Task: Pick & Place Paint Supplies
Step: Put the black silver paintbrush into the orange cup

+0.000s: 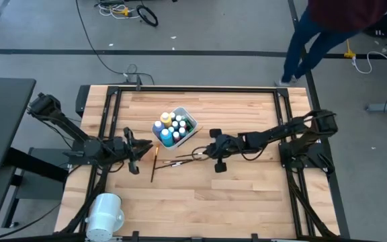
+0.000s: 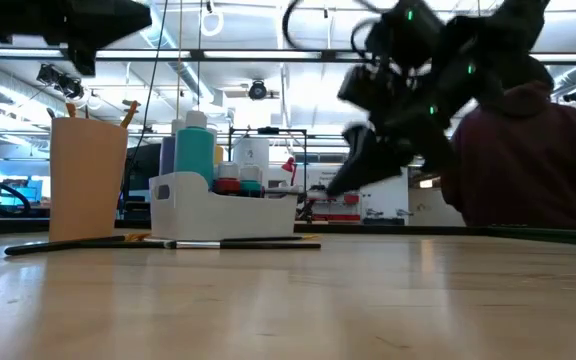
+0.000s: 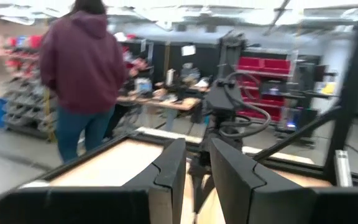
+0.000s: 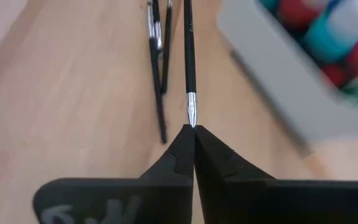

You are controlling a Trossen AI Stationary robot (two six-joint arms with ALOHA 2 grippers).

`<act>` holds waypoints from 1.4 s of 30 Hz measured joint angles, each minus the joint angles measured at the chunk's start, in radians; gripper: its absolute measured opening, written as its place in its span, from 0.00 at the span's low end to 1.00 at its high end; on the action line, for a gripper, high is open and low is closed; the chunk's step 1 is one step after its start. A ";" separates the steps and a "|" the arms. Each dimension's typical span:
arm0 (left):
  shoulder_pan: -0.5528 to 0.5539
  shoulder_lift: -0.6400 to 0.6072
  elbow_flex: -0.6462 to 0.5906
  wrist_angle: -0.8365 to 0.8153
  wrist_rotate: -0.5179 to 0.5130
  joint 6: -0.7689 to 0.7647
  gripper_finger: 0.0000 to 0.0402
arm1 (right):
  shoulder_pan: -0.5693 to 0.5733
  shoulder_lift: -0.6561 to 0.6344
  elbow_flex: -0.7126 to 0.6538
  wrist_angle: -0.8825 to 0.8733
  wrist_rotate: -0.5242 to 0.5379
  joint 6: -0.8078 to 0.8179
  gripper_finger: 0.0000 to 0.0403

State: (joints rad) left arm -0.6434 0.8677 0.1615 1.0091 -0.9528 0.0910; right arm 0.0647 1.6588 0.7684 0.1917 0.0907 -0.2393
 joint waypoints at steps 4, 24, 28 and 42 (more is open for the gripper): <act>0.000 0.000 0.053 -0.017 0.068 0.077 0.21 | 0.063 -0.039 0.097 -0.111 0.128 -0.237 0.00; 0.205 0.004 0.210 -0.458 0.382 -0.698 0.42 | 0.161 -0.040 0.239 0.100 0.145 -1.525 0.00; 0.274 0.037 0.210 -0.505 0.480 -0.810 0.42 | 0.151 -0.040 0.240 0.184 0.118 -1.628 0.00; 0.432 0.211 0.220 -0.386 0.771 -0.902 0.42 | 0.092 -0.040 0.240 0.244 0.126 -1.808 0.00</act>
State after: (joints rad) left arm -0.2112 1.0792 0.3815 0.6236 -0.1817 -0.8108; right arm 0.1567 1.6184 1.0088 0.4354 0.2169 -2.0470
